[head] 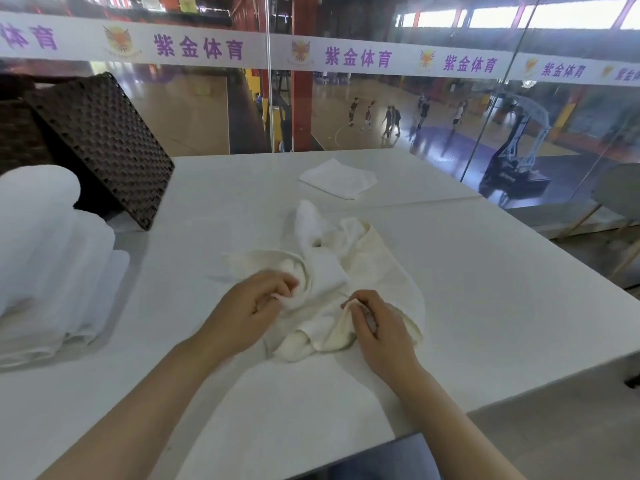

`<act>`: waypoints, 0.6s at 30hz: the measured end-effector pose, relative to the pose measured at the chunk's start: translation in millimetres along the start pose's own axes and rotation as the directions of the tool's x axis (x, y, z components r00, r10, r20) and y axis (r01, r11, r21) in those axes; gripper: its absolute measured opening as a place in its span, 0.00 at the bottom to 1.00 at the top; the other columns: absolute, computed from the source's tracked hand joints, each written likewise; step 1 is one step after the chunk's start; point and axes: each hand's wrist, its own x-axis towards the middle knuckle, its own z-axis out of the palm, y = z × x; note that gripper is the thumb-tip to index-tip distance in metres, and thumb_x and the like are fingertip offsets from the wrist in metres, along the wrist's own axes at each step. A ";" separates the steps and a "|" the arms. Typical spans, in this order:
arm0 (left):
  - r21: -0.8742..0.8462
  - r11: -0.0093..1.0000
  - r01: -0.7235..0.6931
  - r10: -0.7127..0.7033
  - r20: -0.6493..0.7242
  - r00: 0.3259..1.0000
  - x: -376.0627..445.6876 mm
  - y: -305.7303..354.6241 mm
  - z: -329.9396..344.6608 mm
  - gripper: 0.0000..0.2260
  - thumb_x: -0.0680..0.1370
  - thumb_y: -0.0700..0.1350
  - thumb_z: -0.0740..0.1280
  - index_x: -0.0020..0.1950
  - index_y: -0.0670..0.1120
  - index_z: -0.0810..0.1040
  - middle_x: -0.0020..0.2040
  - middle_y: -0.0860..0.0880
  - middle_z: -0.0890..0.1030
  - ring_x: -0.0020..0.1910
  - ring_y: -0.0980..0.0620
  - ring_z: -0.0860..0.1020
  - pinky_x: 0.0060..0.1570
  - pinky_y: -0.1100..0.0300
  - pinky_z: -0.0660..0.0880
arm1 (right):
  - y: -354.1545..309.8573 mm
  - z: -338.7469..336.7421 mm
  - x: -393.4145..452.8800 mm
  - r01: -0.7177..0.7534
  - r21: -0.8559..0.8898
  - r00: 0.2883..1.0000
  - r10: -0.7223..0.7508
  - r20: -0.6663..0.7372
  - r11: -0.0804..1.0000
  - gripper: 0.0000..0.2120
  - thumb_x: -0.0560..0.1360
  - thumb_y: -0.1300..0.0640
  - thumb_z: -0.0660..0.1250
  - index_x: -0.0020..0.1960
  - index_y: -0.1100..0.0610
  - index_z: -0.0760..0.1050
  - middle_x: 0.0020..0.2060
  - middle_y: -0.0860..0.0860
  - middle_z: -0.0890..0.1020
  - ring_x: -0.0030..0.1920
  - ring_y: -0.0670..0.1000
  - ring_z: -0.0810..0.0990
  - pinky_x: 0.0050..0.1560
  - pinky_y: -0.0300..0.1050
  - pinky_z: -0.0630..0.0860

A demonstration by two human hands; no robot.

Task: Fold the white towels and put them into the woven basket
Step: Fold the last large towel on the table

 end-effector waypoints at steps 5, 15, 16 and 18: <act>0.243 0.968 0.060 -0.111 0.199 0.974 -35.9 4.9 -0.3 0.08 0.70 0.56 0.55 0.46 0.63 0.70 0.54 0.65 0.79 0.54 0.63 0.77 0.52 0.56 0.76 | -8.5 9.6 -2.5 0.172 -0.070 0.981 -0.177 -0.077 0.983 0.06 0.80 0.57 0.61 0.54 0.53 0.75 0.61 0.45 0.78 0.62 0.43 0.75 0.62 0.38 0.70; 0.435 0.667 0.605 -0.541 -0.276 0.794 2.4 5.0 -31.1 0.31 0.78 0.68 0.45 0.38 0.49 0.78 0.35 0.51 0.81 0.38 0.48 0.79 0.45 0.53 0.75 | -28.6 28.9 5.0 0.249 -0.242 0.943 -0.178 0.280 0.938 0.17 0.83 0.53 0.56 0.70 0.52 0.71 0.66 0.46 0.76 0.66 0.42 0.70 0.63 0.19 0.49; 0.407 0.642 0.649 -0.607 -0.246 0.755 5.5 -3.2 -34.8 0.33 0.78 0.69 0.43 0.40 0.49 0.79 0.36 0.50 0.82 0.39 0.48 0.80 0.49 0.51 0.76 | -29.7 28.9 4.4 0.255 -0.244 0.943 -0.185 0.277 0.936 0.17 0.83 0.54 0.56 0.70 0.52 0.71 0.65 0.47 0.77 0.65 0.43 0.71 0.62 0.19 0.49; 0.262 0.667 0.698 -0.656 -0.238 0.716 11.7 -14.7 -37.8 0.33 0.78 0.70 0.46 0.42 0.46 0.80 0.38 0.48 0.83 0.40 0.45 0.81 0.50 0.48 0.78 | -29.7 29.5 3.7 0.256 -0.241 0.943 -0.186 0.277 0.936 0.16 0.83 0.54 0.56 0.69 0.52 0.71 0.62 0.47 0.78 0.62 0.44 0.72 0.60 0.22 0.54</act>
